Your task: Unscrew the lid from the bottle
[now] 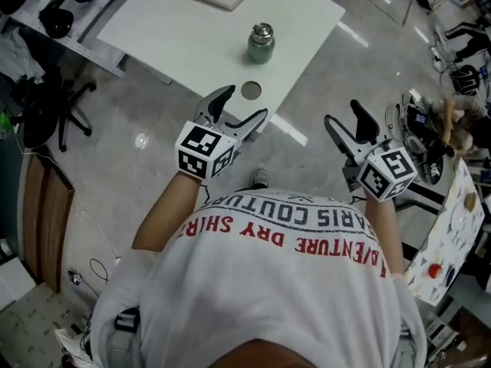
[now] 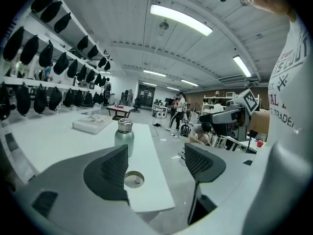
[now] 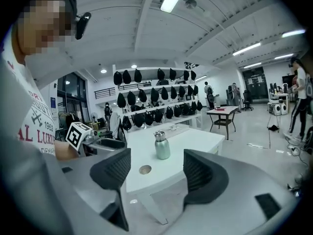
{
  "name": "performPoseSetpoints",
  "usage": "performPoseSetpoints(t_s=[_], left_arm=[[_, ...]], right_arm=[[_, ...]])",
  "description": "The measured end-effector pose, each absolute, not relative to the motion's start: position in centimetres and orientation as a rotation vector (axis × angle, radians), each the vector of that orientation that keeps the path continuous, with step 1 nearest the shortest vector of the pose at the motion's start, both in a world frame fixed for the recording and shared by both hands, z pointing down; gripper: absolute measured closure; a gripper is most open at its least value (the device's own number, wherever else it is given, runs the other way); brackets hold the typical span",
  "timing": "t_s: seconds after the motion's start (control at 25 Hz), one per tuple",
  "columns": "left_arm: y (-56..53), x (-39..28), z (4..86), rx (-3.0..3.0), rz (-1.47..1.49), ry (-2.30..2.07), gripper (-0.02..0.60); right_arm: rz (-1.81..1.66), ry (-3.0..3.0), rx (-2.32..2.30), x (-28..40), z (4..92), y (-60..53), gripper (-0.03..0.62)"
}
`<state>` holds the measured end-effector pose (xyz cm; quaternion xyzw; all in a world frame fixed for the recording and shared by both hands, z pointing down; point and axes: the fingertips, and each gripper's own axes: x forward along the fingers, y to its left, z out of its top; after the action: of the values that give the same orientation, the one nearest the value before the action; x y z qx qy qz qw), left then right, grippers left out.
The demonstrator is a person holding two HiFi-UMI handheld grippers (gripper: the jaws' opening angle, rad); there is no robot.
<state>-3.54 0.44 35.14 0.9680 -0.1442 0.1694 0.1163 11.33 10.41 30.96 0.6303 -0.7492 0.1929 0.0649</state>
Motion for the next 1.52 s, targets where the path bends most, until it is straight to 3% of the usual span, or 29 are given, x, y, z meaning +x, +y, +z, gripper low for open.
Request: performPoseSetpoints(t_s=[0.72, 1.2, 1.52], left_arm=[[-10.3, 4.8, 42.2, 2.832, 0.661, -0.533, 0.219], [-13.1, 7.9, 44.2, 2.837, 0.661, -0.513, 0.219], [-13.7, 8.1, 44.9, 2.84, 0.622, -0.427, 0.221]], right_arm=[[0.631, -2.388, 1.644, 11.5, 34.3, -1.1, 0.276], [0.621, -2.499, 1.459, 12.8, 35.6, -7.7, 0.278], [0.586, -2.571, 1.258, 9.7, 36.7, -11.5, 0.278]])
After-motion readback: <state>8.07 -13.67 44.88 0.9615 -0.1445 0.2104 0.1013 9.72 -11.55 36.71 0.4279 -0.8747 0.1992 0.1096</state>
